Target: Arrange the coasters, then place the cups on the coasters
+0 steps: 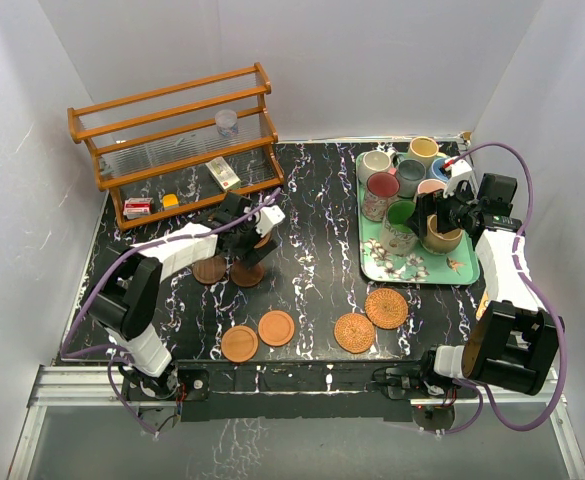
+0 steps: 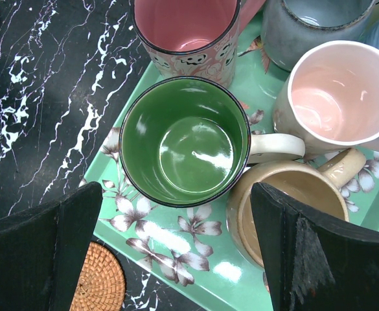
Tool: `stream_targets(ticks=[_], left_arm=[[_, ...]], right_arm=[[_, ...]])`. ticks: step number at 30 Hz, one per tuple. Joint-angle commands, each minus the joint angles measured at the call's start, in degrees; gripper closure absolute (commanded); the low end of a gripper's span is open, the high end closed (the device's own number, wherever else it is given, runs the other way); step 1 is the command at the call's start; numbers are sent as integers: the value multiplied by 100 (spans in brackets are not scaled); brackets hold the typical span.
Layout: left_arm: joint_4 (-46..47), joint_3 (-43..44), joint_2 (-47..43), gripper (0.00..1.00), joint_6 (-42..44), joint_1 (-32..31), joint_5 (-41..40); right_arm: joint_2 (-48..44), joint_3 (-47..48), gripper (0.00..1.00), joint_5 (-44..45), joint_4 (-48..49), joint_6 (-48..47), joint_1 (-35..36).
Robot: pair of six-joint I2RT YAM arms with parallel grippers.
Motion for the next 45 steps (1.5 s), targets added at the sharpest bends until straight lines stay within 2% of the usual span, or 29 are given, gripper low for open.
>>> stream_targets(ticks=[1,5,8,13,18,29,38,45], left_arm=[[-494,549,-287,8,51,-18,473],[-935,703,-491,8,288,-46,1294],[-1264,805,-617,8,479,-289,1665],[-1766,1148,-577,7,801,-1301,1655],[-1855,1748,-19,7,515,-2262,1670],[-1196,2601,1405,8,-118,-3842,819],[-1096,2804,2003,8,-477,-4105,344],[-967,2211,1724,8,-211,-4024,-10]], right_arm=[[-65,-26,2,43,173,-23,-36],[-79,-23,2,68,172,-30,-37],[-78,-17,2,78,162,-32,-37],[-104,-3,2,96,160,-32,-36],[-110,-26,2,293,286,117,-36],[-157,-25,2,411,348,223,-45],[-218,-7,2,345,320,223,-52],[-221,-4,2,327,311,214,-54]])
